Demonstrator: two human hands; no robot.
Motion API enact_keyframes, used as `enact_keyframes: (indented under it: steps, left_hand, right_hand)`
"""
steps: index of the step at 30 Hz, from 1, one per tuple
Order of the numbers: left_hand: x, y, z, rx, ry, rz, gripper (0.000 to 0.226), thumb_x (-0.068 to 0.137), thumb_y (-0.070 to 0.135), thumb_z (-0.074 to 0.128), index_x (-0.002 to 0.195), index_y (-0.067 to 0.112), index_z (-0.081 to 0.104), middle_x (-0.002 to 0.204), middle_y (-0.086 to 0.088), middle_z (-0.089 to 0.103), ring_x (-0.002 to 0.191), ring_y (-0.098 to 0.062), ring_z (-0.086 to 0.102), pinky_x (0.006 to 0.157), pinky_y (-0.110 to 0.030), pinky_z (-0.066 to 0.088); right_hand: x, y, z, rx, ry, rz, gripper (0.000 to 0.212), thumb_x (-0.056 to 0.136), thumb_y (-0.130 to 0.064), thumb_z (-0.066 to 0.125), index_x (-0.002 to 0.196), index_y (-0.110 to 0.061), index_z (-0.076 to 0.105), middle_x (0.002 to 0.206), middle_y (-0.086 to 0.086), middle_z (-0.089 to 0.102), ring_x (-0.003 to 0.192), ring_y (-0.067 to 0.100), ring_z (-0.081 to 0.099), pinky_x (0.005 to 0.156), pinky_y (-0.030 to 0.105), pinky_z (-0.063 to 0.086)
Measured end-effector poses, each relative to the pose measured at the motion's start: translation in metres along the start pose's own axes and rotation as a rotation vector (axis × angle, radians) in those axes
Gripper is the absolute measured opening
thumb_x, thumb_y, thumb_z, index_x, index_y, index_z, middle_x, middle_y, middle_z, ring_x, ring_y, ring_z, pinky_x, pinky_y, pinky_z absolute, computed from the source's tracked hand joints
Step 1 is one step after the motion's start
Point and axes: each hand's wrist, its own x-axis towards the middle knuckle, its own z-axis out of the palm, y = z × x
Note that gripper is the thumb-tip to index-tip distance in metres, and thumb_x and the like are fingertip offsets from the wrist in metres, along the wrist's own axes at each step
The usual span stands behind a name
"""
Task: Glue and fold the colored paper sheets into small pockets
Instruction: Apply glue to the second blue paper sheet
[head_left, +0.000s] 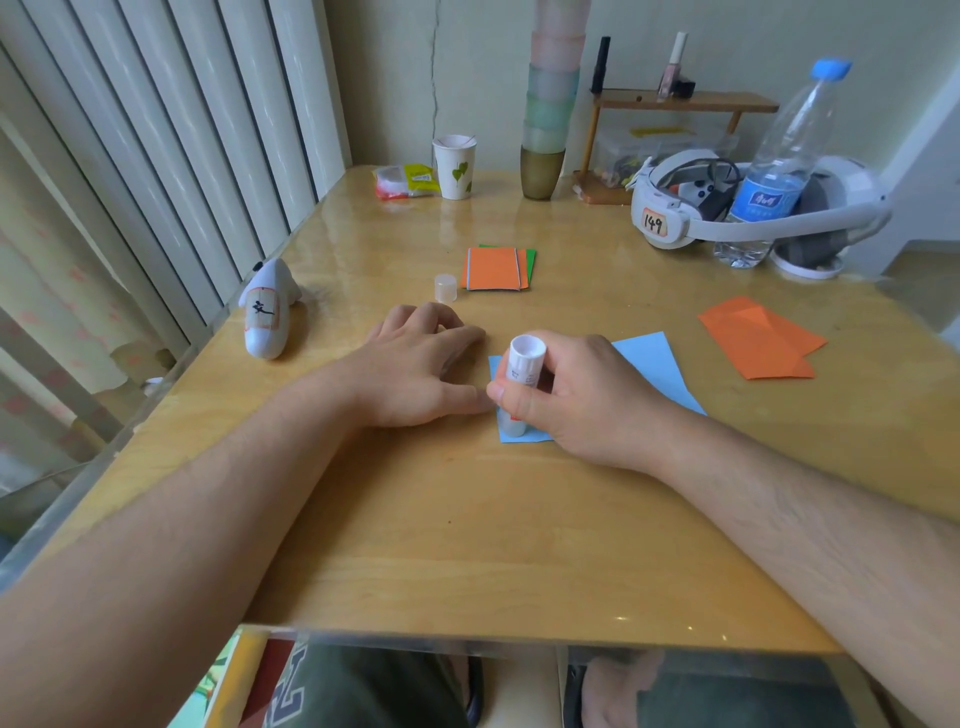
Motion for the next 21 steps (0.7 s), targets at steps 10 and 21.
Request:
enact_keyframes:
  steps: [10, 21]
  left_hand:
    - [0.0014, -0.0006, 0.0014, 0.023, -0.001, -0.006, 0.099, 0.065, 0.087, 0.043, 0.155, 0.048, 0.031, 0.149, 0.010, 0.029, 0.143, -0.023, 0.018, 0.118, -0.042, 0.020]
    - [0.0007, 0.0009, -0.0010, -0.025, -0.008, -0.012, 0.083, 0.077, 0.076, 0.042, 0.154, 0.047, 0.035, 0.152, 0.009, 0.030, 0.144, -0.021, 0.016, 0.118, -0.040, 0.017]
  right_hand:
    - [0.0015, 0.0049, -0.0032, 0.303, 0.126, 0.120, 0.047, 0.085, -0.048, 0.061, 0.091, -0.001, 0.062, 0.068, 0.003, 0.050, 0.063, 0.013, 0.043, 0.063, 0.037, 0.038]
    - [-0.0003, 0.0054, 0.0048, 0.202, 0.093, 0.028, 0.031, 0.087, -0.054, 0.062, 0.082, -0.024, 0.062, 0.072, -0.005, 0.068, 0.069, 0.016, 0.059, 0.068, 0.037, 0.048]
